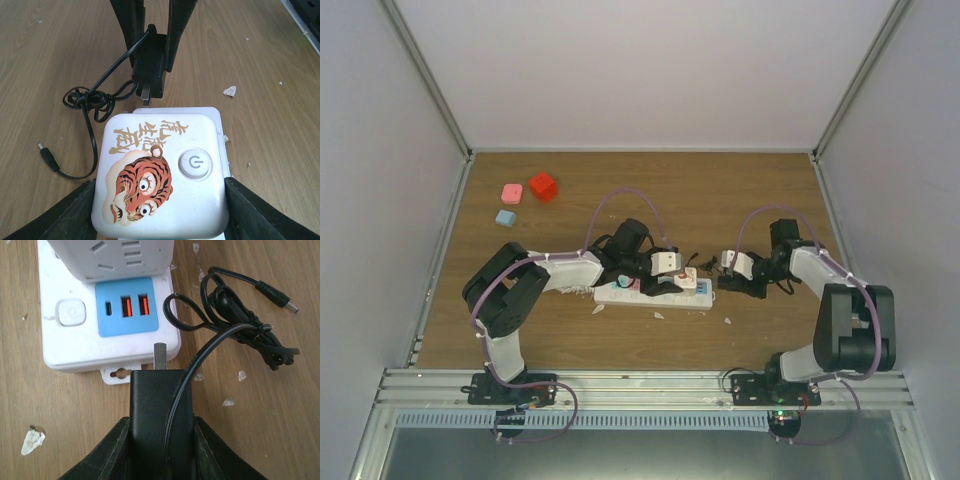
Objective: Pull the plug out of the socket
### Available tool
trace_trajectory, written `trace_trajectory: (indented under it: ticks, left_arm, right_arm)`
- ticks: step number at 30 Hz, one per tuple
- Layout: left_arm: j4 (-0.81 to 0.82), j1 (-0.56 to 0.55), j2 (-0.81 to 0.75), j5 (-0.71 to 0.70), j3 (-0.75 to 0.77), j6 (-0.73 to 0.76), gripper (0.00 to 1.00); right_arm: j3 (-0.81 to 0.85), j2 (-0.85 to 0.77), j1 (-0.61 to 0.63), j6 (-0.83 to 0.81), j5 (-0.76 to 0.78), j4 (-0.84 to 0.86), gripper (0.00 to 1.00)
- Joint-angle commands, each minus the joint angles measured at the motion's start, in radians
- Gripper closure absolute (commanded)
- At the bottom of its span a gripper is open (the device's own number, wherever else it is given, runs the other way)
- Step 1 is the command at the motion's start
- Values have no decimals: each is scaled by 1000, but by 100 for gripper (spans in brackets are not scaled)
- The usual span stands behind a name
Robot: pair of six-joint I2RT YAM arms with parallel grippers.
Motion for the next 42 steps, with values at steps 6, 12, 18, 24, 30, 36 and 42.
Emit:
trace_trajectory:
  ticks: [6,12,18,24,30,36,42]
  left_arm:
    - [-144,12,45,-51,-11,17,66]
    - [-188,14,13,-52,20,19,52]
    - [-255,25,-49,-51,69,36,24]
    - [-355,65,-133,-28,127,48,16]
    - [-454,103,-249,33,155,96,15]
    - [-472,108,-379,79,152,111,14]
    - [-465,103,-467,67,163,203,14]
  right_arm:
    - [133,-40,-66,-25,-103,-151,76]
    - [212,-58,-76,9,-218,-230,76]
    - [267,-109,-76,47,-279,-247,76]
    - [346,-137,-74,32,-305,-301,74]
    - [393,-164,-50,24,-340,-336,72]
    - [407,-191,31,103,-364,-300,72]
    - [398,-164,153,242,-429,-238,72]
